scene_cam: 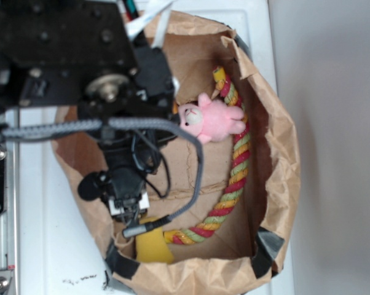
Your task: Grab the rock.
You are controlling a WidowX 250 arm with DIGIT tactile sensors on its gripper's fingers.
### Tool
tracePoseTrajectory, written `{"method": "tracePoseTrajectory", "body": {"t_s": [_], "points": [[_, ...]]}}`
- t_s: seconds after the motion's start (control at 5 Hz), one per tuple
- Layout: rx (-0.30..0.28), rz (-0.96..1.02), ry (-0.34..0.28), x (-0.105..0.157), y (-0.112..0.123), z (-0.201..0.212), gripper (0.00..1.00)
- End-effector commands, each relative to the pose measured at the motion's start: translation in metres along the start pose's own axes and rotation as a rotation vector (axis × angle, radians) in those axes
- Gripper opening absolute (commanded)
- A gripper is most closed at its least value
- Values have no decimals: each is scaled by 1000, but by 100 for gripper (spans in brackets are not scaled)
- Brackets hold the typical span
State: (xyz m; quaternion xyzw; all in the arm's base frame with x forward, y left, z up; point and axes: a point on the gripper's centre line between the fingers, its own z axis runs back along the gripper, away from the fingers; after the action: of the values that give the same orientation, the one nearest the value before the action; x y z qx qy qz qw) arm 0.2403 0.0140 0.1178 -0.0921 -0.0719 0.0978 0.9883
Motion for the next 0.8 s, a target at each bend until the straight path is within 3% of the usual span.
{"method": "tracePoseTrajectory", "body": {"t_s": [0.0,0.2,0.4,0.6], "points": [[51,112,-55,28,-8,-33,100],[29,112,-47,33,-6,-48,100],[88,131,-45,45,2,-64,100],[143,68,-54,40,7,-76,100]]}}
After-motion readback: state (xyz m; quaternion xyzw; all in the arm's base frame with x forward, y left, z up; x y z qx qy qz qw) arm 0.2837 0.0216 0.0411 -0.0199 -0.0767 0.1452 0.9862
